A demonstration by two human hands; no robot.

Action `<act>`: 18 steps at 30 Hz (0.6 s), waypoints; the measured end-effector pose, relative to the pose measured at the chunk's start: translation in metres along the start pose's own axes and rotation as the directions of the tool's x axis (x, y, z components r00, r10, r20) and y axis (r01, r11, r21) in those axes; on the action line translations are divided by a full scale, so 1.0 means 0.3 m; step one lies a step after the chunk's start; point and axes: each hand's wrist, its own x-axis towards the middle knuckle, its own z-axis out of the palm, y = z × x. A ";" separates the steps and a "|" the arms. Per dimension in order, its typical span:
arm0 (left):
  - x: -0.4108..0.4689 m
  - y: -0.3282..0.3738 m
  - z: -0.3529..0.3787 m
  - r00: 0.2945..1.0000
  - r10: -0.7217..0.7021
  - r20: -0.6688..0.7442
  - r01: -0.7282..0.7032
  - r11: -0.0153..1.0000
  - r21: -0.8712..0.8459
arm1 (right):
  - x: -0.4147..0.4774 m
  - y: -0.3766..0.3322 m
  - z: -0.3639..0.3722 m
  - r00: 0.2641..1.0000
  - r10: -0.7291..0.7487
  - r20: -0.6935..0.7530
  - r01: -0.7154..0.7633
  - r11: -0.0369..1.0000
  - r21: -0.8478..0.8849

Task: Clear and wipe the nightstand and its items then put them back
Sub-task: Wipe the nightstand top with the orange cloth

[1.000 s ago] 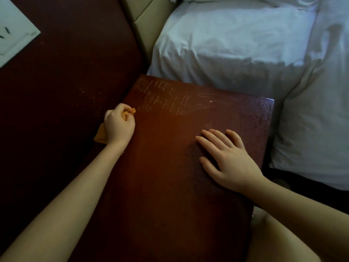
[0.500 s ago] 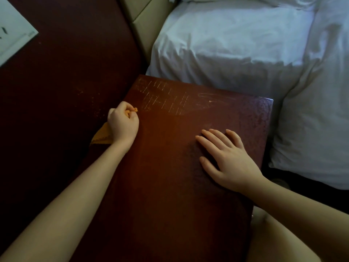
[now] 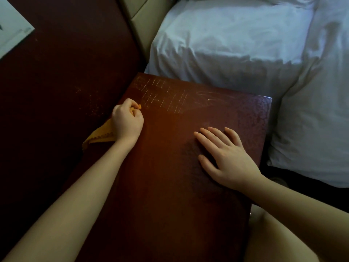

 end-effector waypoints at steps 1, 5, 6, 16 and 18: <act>-0.009 0.001 -0.001 1.000 -0.001 -0.006 0.001 1.000 0.005 | 0.000 0.000 0.001 1.000 0.002 0.001 -0.002 1.000 0.002; -0.048 0.016 -0.008 0.987 0.141 0.073 -0.140 0.990 -0.021 | -0.001 0.001 0.000 1.000 0.000 0.003 0.000 1.000 0.010; -0.054 0.021 -0.008 0.979 0.179 0.093 -0.176 0.984 -0.035 | -0.001 0.001 0.000 1.000 -0.001 0.004 0.001 1.000 0.011; -0.008 0.012 0.005 0.999 0.005 0.034 -0.005 1.000 -0.007 | -0.003 0.001 -0.002 1.000 0.011 0.008 -0.011 1.000 -0.011; -0.018 0.011 0.004 1.000 -0.002 0.017 0.002 1.000 0.002 | -0.002 -0.001 -0.002 1.000 0.020 0.017 -0.019 1.000 -0.019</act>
